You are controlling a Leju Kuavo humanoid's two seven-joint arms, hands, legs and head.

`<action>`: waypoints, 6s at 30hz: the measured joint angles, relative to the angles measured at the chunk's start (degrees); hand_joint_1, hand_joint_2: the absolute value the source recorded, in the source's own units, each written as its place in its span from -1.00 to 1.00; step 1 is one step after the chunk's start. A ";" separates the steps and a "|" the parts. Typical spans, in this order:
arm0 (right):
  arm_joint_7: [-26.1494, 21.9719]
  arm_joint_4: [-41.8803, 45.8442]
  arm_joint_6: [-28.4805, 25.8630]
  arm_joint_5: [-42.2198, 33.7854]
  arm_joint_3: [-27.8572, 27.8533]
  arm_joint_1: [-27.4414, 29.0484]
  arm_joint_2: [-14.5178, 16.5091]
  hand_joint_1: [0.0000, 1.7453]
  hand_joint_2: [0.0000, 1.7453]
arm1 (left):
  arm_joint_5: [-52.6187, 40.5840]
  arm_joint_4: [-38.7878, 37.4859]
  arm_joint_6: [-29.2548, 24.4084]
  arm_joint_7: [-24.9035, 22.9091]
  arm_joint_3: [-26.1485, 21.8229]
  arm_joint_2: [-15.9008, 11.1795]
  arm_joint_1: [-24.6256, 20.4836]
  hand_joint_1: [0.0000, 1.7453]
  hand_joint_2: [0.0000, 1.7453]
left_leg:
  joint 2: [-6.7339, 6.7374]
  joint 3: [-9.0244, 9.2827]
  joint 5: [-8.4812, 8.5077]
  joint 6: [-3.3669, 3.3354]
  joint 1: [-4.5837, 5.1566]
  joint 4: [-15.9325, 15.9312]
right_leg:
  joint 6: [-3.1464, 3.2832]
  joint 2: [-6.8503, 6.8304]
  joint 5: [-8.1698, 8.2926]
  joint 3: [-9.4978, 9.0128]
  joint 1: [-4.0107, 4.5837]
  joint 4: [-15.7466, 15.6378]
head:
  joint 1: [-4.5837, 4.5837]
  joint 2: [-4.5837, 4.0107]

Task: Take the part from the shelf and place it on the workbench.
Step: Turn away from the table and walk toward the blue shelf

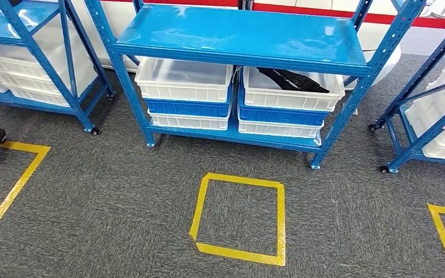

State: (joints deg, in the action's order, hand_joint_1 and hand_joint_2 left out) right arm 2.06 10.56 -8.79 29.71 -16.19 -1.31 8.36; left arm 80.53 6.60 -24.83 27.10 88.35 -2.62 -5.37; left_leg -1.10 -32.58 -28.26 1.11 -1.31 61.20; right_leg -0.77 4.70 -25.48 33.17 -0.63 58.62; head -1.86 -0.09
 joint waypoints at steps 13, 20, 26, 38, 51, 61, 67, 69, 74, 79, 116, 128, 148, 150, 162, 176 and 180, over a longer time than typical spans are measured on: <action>0.02 0.00 -0.51 0.87 1.12 0.20 -0.09 -1.00 -1.00 | 0.25 0.00 -0.02 0.17 -0.02 0.11 -0.05 -1.00 -1.00 | -0.85 -0.27 0.67 -0.91 0.83 -1.58 | -0.68 -0.18 0.22 0.36 -0.34 -0.56 | 0.03 0.00; 0.04 0.00 -0.43 1.17 1.16 0.21 -0.03 -1.00 -1.00 | 0.44 0.00 0.10 0.17 -0.02 0.12 -0.05 -1.00 -1.00 | -0.84 -0.26 0.66 -0.98 0.65 -1.57 | -0.98 -0.20 0.22 0.40 -0.11 -0.56 | 0.00 0.00; -0.20 0.00 -0.44 1.58 1.26 0.22 -0.05 -1.00 -1.00 | 0.45 0.00 0.36 0.17 -0.02 0.13 -0.05 -1.00 -1.00 | -0.83 -0.24 0.68 -0.96 0.46 -1.59 | -0.94 -0.21 0.24 0.42 0.06 -0.50 | 0.00 0.00; -0.27 0.00 -0.33 1.68 1.70 0.27 -0.03 -1.00 -1.00 | 0.45 0.00 1.70 0.11 -0.02 0.20 -0.03 -1.00 -1.00 | -0.83 -0.26 0.68 -0.95 0.45 -1.59 | -0.93 -0.21 0.23 0.43 0.11 -0.50 | 0.00 0.00; -0.28 0.00 -0.13 2.17 1.72 0.26 -0.05 -1.00 -1.00 | 0.45 0.00 1.71 -0.92 0.02 0.25 0.04 -1.00 -1.00 | 0.03 0.54 1.62 -3.00 0.24 -3.26 | -1.42 -2.31 -1.70 2.80 -0.03 3.46 | 0.20 0.00; -0.45 0.00 -0.18 2.42 1.73 0.27 0.03 -1.00 -1.00 | 0.52 -0.03 1.76 -1.01 0.08 0.26 0.23 -1.00 -1.00 | 1.34 0.82 0.85 -0.47 -0.12 -3.10 | -3.51 -5.02 -0.67 -0.04 -1.70 -0.40 | 0.58 0.00; -0.49 0.00 -0.20 2.42 1.73 0.30 -0.04 -1.00 -1.00 | 0.52 -0.02 1.76 -1.05 0.11 0.37 0.21 -1.00 -1.00 | 1.41 -1.72 -3.35 0.60 -0.77 3.89 | -0.56 -4.63 -0.84 -0.80 -1.31 -0.46 | 0.33 0.00; -0.49 0.00 -0.19 2.42 1.73 0.30 -0.04 -1.00 -1.00 | 0.52 -0.02 1.77 -1.11 0.13 0.39 0.27 -1.00 -1.00 | 1.23 -5.79 -6.43 0.51 -0.66 11.73 | 0.02 -4.58 -1.10 -1.09 -0.88 -0.44 | 0.30 0.00; -0.49 0.00 -0.06 2.45 1.73 0.29 -0.01 -1.00 -1.00 | 0.52 -0.02 1.75 -1.25 0.20 0.33 0.36 -1.00 -1.00 | 1.02 -3.26 0.48 -0.40 -0.44 3.50 | 0.08 -3.83 -1.97 -2.29 -0.28 -0.36 | 0.28 0.00; -0.54 0.00 -0.04 2.50 1.74 0.23 0.01 -1.00 -1.00 | 0.52 -0.02 1.75 -1.27 0.26 0.33 0.18 -1.00 -1.00 | 0.77 -1.15 1.87 -1.12 0.38 -1.86 | -1.47 -3.74 -2.47 -2.23 -0.37 -0.58 | 0.27 0.00; -0.84 0.00 0.37 2.81 2.11 0.30 -0.08 -1.00 -1.00 | 0.62 -0.02 1.89 -1.51 0.74 0.11 0.17 -1.00 -1.00 | 0.71 -0.53 1.23 -2.88 0.63 -2.15 | -1.39 -4.18 -8.14 7.51 -0.17 15.91 | 0.76 0.00; -1.02 0.00 0.28 3.02 2.13 0.31 -0.02 -1.00 -1.00 | 0.87 -0.02 2.23 -2.16 0.77 0.15 0.14 -1.00 -1.00 | 0.71 -1.29 -3.66 -0.25 0.66 3.97 | 0.18 -4.57 -0.43 -0.34 -0.34 -0.74 | 0.62 0.00; -1.16 0.00 0.33 3.16 2.14 0.29 0.16 -1.00 -1.00 | 0.87 -0.02 2.45 -2.89 0.79 0.08 0.36 -1.00 -1.00 | 0.60 -0.80 1.69 -2.74 0.50 -1.87 | -2.07 -4.18 -5.26 -2.36 -0.13 3.24 | 0.70 0.00; -1.16 0.00 0.33 3.15 2.14 0.26 0.17 -1.00 -1.00 | 0.87 -0.02 2.28 -2.90 0.79 0.03 0.30 -1.00 -1.00 | 0.57 -0.60 1.39 -3.11 0.65 -1.88 | -1.83 -4.18 -7.64 2.40 -0.11 10.46 | 0.81 0.00; -0.99 -0.04 0.16 2.55 2.11 0.37 0.15 -1.00 -1.00 | 0.82 -0.02 0.66 -2.77 0.81 0.52 0.27 -1.00 -1.00 | 0.62 2.55 -0.70 -2.14 0.92 -3.28 | -1.00 -4.26 0.65 0.69 0.84 -0.87 | 0.82 0.00; -1.19 -0.04 0.20 2.49 2.09 0.37 0.16 -1.00 -1.00 | 0.56 -0.02 0.62 -2.81 0.81 0.51 0.27 -1.00 -1.00 | 0.64 2.70 -0.57 -1.60 1.08 -3.67 | -0.62 -4.27 0.62 0.60 0.66 -0.87 | 0.85 0.00; -1.24 -0.04 0.22 2.49 2.09 0.36 0.16 -1.00 -1.00 | 0.52 -0.02 0.61 -2.78 0.81 0.50 0.27 -1.00 -1.00 | 0.64 2.71 -0.57 -1.61 1.21 -3.66 | -0.62 -4.27 0.63 0.57 0.54 -0.87 | 0.85 0.00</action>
State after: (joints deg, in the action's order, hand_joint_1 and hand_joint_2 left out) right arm 0.82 10.51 -8.57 32.20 -14.10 -0.95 8.52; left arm 81.05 6.58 -24.23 24.32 89.15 -2.12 -5.10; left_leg -0.46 -29.87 -28.83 -0.50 -0.10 57.54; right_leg -1.39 0.42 -24.85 33.74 -0.09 57.75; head -1.01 -0.09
